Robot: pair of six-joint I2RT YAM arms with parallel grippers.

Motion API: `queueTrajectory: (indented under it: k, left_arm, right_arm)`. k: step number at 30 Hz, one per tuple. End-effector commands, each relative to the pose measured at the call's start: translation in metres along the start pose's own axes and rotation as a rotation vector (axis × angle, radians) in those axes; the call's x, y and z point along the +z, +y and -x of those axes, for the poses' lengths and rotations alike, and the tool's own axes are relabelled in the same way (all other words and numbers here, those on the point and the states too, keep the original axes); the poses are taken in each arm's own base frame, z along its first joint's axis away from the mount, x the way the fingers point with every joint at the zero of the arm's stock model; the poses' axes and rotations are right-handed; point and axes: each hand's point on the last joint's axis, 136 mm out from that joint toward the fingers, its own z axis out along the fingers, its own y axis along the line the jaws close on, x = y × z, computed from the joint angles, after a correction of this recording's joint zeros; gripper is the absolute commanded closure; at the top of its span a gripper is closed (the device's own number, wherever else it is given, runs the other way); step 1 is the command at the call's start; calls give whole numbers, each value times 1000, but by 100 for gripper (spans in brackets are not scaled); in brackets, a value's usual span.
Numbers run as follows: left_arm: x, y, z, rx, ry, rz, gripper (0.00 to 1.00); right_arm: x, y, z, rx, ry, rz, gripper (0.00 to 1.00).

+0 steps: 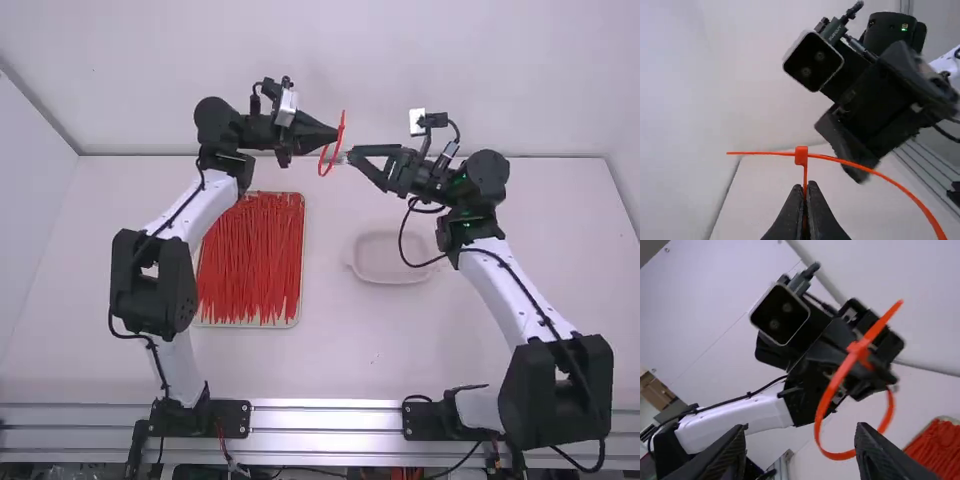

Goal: Fasten the cable tie

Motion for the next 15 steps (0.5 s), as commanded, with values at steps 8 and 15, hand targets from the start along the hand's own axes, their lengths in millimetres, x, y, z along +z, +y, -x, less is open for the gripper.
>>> queueTrajectory:
  k: [8,15]
  left_arm:
    - [3,-25,12,-7,44,-118,98]
    - [21,-33,8,-73,41,-161,98]
  right_arm:
    - [-7,-2,14,-33,-26,-13,38]
    - [-9,9,20,-87,-44,17,44]
